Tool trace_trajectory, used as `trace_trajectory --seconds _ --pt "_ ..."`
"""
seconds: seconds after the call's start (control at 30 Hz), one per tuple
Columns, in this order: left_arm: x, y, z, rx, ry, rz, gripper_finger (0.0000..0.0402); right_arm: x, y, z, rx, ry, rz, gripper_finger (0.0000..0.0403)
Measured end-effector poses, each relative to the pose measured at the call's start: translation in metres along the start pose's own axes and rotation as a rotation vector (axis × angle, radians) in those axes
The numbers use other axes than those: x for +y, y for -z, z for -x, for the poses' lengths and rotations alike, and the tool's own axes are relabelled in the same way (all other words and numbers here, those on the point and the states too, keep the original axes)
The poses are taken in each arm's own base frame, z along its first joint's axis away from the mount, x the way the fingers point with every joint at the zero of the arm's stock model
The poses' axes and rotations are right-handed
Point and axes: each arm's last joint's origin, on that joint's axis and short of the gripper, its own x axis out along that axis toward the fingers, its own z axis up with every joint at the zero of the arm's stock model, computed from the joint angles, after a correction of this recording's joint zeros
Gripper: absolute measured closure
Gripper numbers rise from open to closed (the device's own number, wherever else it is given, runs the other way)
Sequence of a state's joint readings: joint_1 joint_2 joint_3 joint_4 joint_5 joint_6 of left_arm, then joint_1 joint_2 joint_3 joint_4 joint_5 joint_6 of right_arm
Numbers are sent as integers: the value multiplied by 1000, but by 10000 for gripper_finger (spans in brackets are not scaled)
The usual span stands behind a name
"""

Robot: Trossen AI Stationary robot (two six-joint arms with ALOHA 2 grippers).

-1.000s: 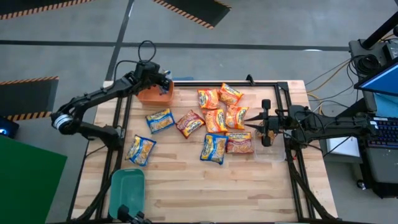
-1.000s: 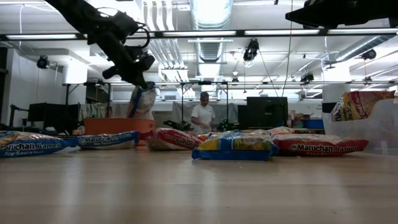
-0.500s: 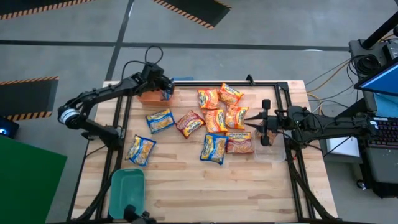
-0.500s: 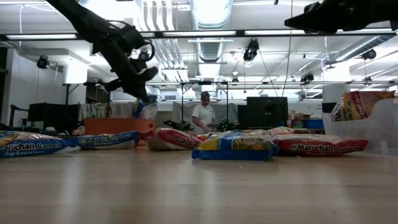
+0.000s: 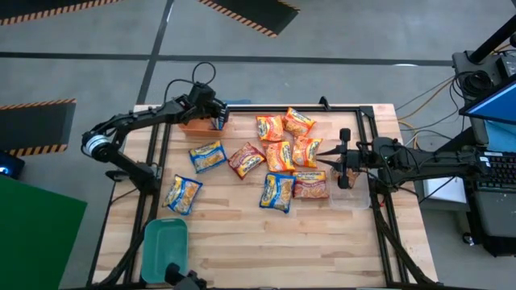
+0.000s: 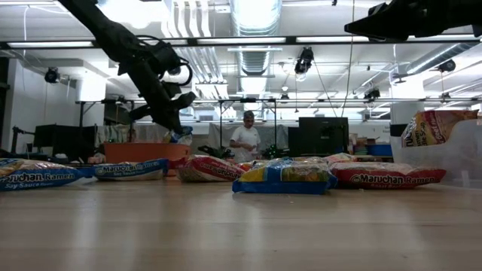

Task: Sort Maruchan noodles
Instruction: Put the blue noodle pack into the orange bin

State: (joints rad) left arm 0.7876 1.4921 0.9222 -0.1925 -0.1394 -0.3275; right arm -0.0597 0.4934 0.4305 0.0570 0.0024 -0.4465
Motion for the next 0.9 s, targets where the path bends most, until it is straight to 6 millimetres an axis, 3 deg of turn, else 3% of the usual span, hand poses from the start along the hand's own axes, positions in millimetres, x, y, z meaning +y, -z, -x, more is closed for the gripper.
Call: trace_trajectory --seconds 0.4,0.53,0.63,0.73,0.9 --pt "0 -4 3 -26 -2 -41 303 0 0 0 1 -1 7 344" --pt "-4 -21 19 -70 7 -157 280 0 0 0 1 -1 -1 344" --pt "-5 -34 33 -102 -4 -262 275 0 0 0 1 -1 -2 344" --pt "-1 -34 38 -96 -122 -331 279 1 1 0 3 -2 -8 344" --pt "7 -9 21 28 -139 -354 307 2 4 -1 11 -5 -29 344"
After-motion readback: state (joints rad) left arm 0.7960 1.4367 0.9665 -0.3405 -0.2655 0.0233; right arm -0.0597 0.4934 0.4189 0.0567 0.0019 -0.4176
